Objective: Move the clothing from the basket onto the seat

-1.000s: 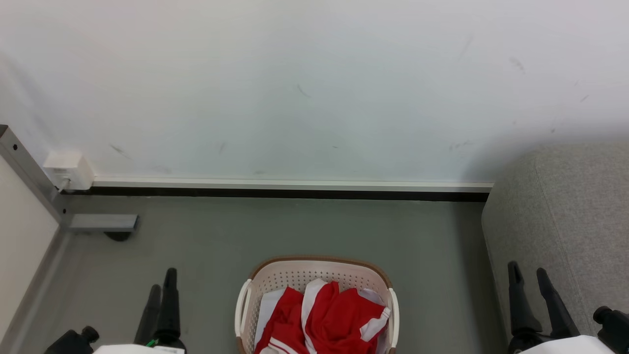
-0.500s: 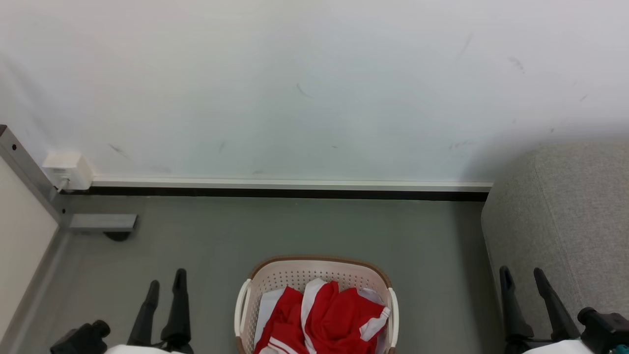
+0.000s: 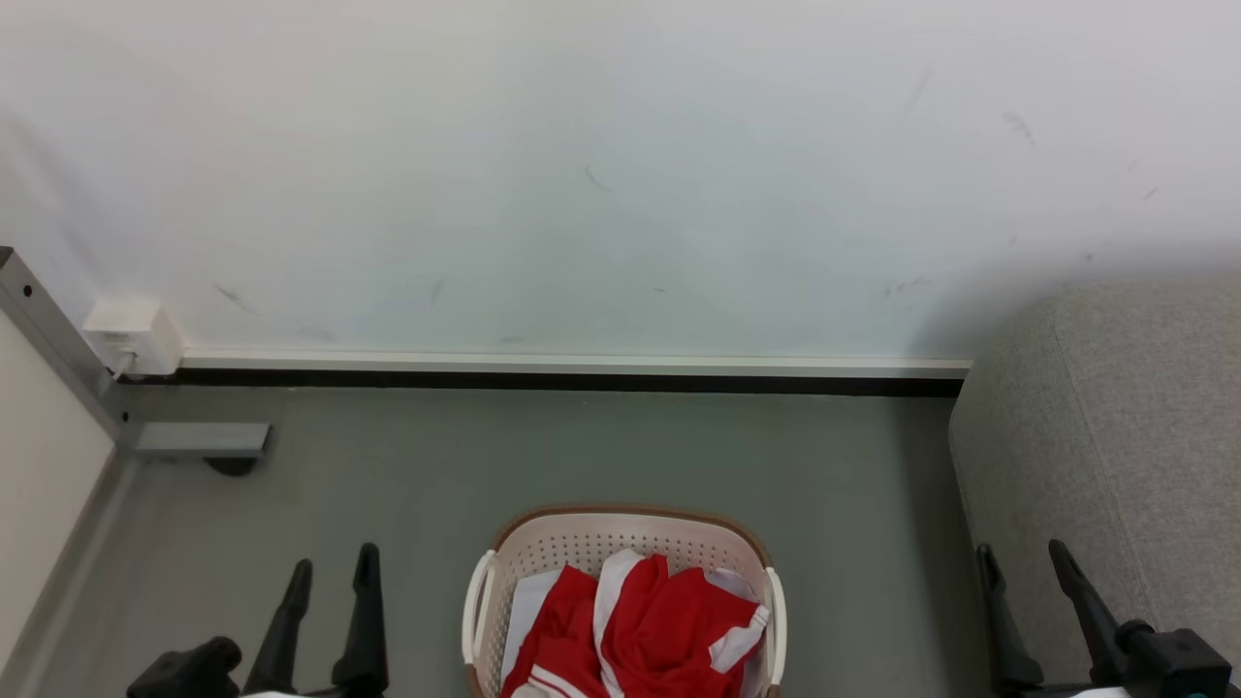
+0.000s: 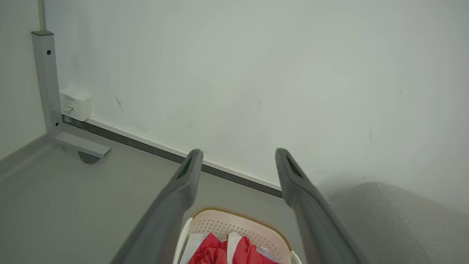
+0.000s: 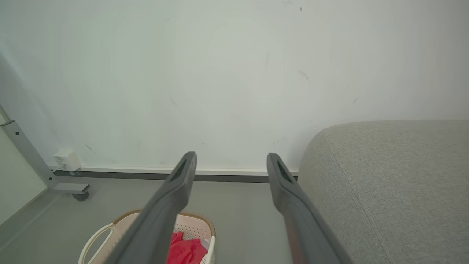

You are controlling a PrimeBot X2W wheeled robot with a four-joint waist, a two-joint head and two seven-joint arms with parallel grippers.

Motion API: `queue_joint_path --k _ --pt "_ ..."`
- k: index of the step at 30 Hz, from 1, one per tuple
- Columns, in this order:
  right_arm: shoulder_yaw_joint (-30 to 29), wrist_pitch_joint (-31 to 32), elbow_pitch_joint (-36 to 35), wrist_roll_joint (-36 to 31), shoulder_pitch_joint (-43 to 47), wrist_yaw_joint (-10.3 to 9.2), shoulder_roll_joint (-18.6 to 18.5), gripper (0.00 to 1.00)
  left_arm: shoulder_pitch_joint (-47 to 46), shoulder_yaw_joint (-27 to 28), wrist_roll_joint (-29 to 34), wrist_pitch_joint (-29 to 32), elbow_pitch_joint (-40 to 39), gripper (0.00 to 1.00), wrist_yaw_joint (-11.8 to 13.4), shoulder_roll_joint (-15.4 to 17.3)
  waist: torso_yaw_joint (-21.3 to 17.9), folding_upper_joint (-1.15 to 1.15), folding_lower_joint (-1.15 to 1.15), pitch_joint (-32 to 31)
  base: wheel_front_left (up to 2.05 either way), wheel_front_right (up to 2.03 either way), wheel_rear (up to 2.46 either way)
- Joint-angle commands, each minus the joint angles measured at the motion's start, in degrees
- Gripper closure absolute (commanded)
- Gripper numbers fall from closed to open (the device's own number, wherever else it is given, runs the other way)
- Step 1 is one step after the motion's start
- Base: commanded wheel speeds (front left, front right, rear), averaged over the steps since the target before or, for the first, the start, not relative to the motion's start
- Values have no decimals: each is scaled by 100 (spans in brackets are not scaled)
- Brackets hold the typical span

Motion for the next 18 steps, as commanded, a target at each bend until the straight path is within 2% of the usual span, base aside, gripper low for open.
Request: queue_joint_path --k 1,18 --pt "-13 -60 5 -122 25 -9 -66 0 30 15 183 -50 -25 0 25 43 -1 0 0 1 0 0 0" --pt "-30 -259 122 -665 96 -10 -70 0 108 62 989 -252 128 0 -6 48 -53 0 0 3 0 0 0"
